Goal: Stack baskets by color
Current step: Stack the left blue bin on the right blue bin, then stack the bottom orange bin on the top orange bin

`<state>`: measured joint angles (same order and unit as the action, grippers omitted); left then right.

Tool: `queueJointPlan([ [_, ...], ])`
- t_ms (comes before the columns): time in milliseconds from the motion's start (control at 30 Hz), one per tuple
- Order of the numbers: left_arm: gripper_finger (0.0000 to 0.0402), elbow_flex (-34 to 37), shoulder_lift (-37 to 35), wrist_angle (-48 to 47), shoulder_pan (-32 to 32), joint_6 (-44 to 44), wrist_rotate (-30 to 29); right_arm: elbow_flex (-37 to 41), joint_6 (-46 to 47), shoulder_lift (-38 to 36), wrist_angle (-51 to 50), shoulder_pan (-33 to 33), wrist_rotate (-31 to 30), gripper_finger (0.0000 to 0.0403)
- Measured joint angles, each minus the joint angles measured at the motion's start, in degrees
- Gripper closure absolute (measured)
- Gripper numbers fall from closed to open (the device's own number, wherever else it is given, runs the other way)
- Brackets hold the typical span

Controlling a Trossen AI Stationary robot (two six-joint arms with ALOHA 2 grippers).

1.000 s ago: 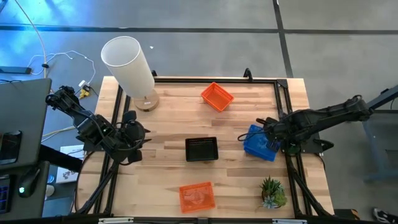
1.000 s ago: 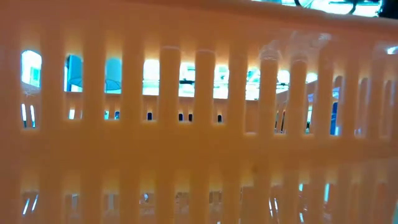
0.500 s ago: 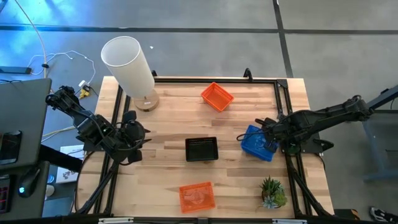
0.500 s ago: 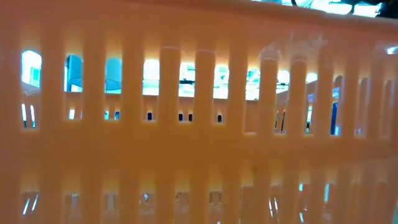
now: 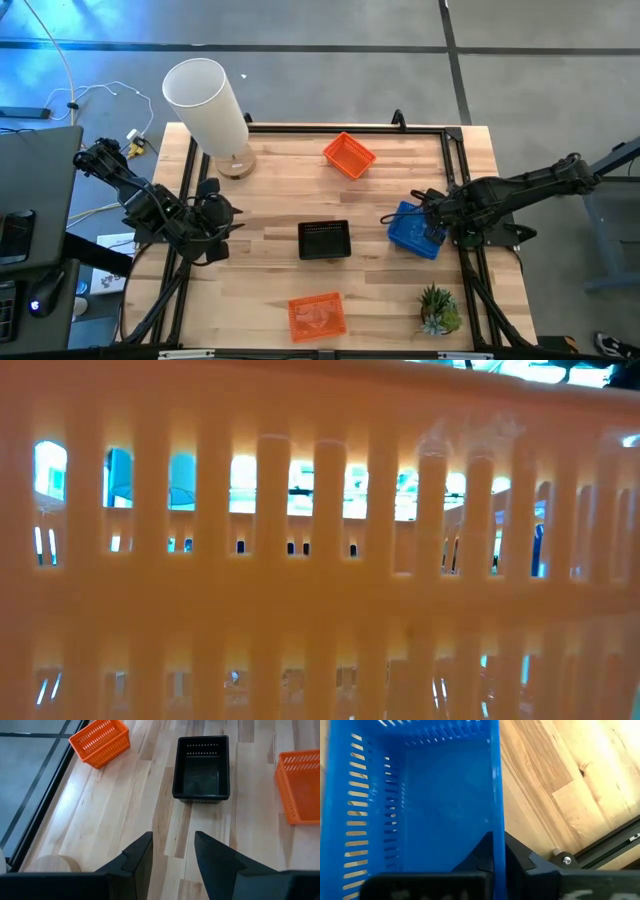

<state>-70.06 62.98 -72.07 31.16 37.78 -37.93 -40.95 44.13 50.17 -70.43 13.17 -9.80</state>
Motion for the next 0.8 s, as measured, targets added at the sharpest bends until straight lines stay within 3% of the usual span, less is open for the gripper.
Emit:
queueJointPlan([
  [333, 0.0269, 0.0, 0.0, 0.0, 0.0, 0.0, 0.0, 0.0, 0.6, 0.0, 0.0, 0.0, 0.3, 0.0300],
  [800, 0.0269, 0.0, 0.0, 3.3, -2.3, -0.3, 4.4, -5.2, 2.2, 0.0, 1.1, 0.0, -1.8, 0.0290],
])
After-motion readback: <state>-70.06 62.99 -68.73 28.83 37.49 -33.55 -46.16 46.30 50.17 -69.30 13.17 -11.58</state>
